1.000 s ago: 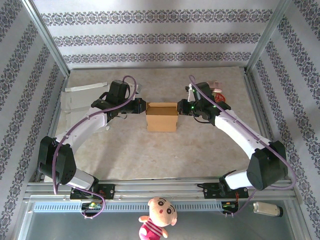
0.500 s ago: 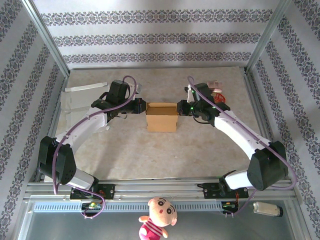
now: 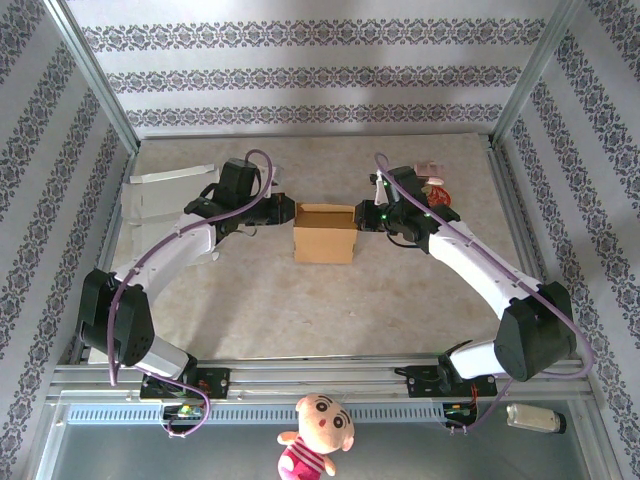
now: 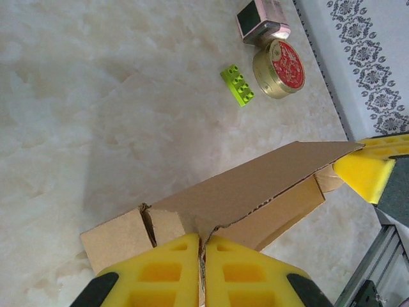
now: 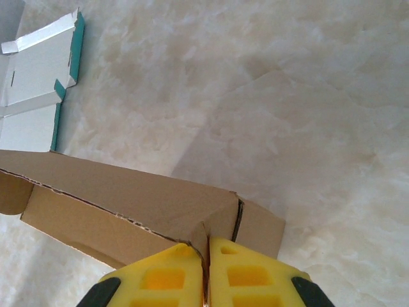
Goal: Fold the paper box
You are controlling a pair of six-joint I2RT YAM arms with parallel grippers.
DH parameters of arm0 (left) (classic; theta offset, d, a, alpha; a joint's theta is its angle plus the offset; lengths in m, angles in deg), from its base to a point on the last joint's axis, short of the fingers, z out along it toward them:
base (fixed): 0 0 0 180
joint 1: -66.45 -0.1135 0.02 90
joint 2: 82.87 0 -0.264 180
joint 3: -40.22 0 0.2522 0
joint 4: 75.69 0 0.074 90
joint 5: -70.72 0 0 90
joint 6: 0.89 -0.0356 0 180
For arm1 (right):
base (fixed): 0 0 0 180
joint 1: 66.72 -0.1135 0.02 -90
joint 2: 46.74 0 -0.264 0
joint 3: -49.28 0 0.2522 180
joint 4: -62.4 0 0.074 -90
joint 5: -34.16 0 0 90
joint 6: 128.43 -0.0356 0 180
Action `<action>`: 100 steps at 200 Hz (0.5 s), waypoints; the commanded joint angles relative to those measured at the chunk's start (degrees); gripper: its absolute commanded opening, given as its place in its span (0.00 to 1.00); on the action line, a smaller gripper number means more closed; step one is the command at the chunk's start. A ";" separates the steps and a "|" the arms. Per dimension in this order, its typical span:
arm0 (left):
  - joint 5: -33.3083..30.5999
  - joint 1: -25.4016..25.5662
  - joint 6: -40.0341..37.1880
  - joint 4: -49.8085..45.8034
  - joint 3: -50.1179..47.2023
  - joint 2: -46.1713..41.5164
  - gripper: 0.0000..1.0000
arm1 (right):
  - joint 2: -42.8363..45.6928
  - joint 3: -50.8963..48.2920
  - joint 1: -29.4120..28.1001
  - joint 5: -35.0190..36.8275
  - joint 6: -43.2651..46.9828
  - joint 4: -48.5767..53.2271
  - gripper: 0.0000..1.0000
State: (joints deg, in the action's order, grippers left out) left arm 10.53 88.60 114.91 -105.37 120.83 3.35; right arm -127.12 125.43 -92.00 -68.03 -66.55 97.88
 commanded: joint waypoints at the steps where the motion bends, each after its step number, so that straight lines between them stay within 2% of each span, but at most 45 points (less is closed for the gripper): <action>1: 2.13 0.88 0.15 0.46 -0.83 1.24 0.09 | -0.74 -1.79 -0.83 -0.30 0.47 5.35 0.09; 63: -7.64 0.93 -5.66 -7.59 -2.43 1.98 0.09 | -0.57 -2.09 -0.94 -0.12 0.78 5.53 0.09; 100: -6.07 0.93 -4.84 -6.30 -4.01 2.78 0.09 | -0.30 -2.00 -0.98 0.25 1.03 5.90 0.09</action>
State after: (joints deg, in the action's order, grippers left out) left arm 6.61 89.02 111.13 -106.09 119.67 3.78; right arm -127.12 125.32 -92.33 -68.09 -66.51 97.99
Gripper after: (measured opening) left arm 0.086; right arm 0.091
